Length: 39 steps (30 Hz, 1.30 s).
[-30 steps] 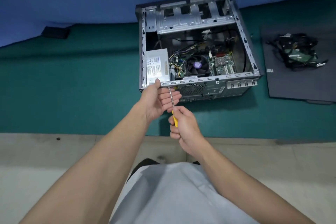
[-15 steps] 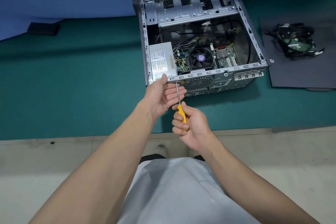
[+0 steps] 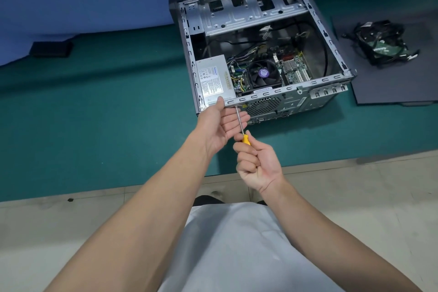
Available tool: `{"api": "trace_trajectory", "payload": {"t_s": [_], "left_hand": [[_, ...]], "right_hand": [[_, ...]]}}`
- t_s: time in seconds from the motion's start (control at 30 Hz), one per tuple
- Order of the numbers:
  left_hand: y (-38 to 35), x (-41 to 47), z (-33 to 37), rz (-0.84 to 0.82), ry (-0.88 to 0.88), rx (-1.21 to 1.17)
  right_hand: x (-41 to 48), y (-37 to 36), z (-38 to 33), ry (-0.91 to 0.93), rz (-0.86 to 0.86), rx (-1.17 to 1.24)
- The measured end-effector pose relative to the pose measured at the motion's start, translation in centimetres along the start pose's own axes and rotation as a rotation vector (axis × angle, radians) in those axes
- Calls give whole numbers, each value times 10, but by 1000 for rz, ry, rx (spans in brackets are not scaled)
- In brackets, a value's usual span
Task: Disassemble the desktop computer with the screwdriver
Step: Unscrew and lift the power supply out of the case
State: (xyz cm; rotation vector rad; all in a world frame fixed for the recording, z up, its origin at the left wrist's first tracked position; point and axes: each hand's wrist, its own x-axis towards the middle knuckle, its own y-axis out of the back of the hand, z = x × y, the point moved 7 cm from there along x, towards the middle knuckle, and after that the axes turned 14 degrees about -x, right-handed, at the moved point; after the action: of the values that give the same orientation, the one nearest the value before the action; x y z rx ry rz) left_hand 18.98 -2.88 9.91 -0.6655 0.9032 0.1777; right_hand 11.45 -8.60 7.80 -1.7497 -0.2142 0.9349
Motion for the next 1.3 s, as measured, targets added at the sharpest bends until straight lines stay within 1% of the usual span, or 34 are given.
{"api": "trace_trajectory", "payload": {"t_s": [0.1, 0.3, 0.33, 0.37, 0.43, 0.47, 0.5, 0.57, 0.6, 0.63, 0.67, 0.7, 0.73, 0.77, 0.8, 0.83, 0.9, 0.93, 1.0, 1.03, 1.07, 1.1, 1.17, 1.2, 1.23, 1.27, 1.3], "left_hand": [[0, 0, 0, -5, -3, -10], [-1, 1, -1, -7, -14, -24], [0, 1, -1, -6, -16, -20], [0, 1, -1, -4, -19, -16], [0, 2, -2, 0, -19, -9], [-1, 2, -2, 3, -21, -7], [-1, 2, -2, 10, -27, -7], [-1, 1, -2, 29, -57, -4], [-2, 1, -2, 36, -80, 0], [-2, 0, -2, 45, -110, 11], [-2, 0, -3, 59, -142, 28], [-2, -1, -3, 74, -171, 41], [-2, -1, -4, 91, -192, 44], [-2, 0, -4, 104, -201, 34], [-2, 1, -5, 108, -205, 19], [-2, 2, -5, 106, -206, 10], [-3, 2, -5, 100, -208, -3], [-3, 2, -5, 97, -208, -10], [-4, 1, -5, 95, -211, -14], [-4, 0, -4, 96, -212, -11], [-4, 0, -4, 98, -213, -6], [-5, 0, -4, 100, -212, -4], [-5, -1, -5, 111, -215, -1], [-5, -1, -5, 119, -217, 6], [-4, -1, -6, 124, -217, 16], [-5, -1, -6, 124, -216, 24], [-5, -1, -6, 121, -213, 24]], "right_hand": [[-4, 2, -10, 29, 116, -186], [-11, -1, -23, 211, 533, -544], [-13, -4, -25, 243, 602, -696], [-16, -8, -29, 269, 693, -963], [-22, -18, -39, 301, 915, -1662], [-22, -23, -39, 323, 984, -1888], [-23, -27, -38, 353, 1010, -1981], [-26, -26, -41, 391, 1011, -1948], [-26, -22, -45, 383, 971, -1829], [-26, -15, -48, 365, 883, -1579], [-24, -8, -47, 331, 754, -1246], [-23, -2, -41, 260, 605, -920], [-23, 1, -32, 168, 462, -663], [-25, 3, -23, 86, 335, -482], [-28, 3, -15, 15, 222, -363], [-32, 3, -10, -36, 121, -292], [-37, 0, -7, -79, 7, -213], [-38, -1, -8, -78, 10, -227], [-37, -2, -9, -51, 93, -305], [-35, 1, -11, -16, 167, -366], [-34, 4, -15, 40, 268, -487], [-36, 5, -22, 111, 399, -729], [-42, -2, -34, 207, 690, -1487], [-42, -8, -34, 209, 787, -1743], [-41, -11, -31, 196, 824, -1833], [-40, -14, -26, 202, 753, -1715], [-37, -11, -22, 197, 627, -1416]]}}
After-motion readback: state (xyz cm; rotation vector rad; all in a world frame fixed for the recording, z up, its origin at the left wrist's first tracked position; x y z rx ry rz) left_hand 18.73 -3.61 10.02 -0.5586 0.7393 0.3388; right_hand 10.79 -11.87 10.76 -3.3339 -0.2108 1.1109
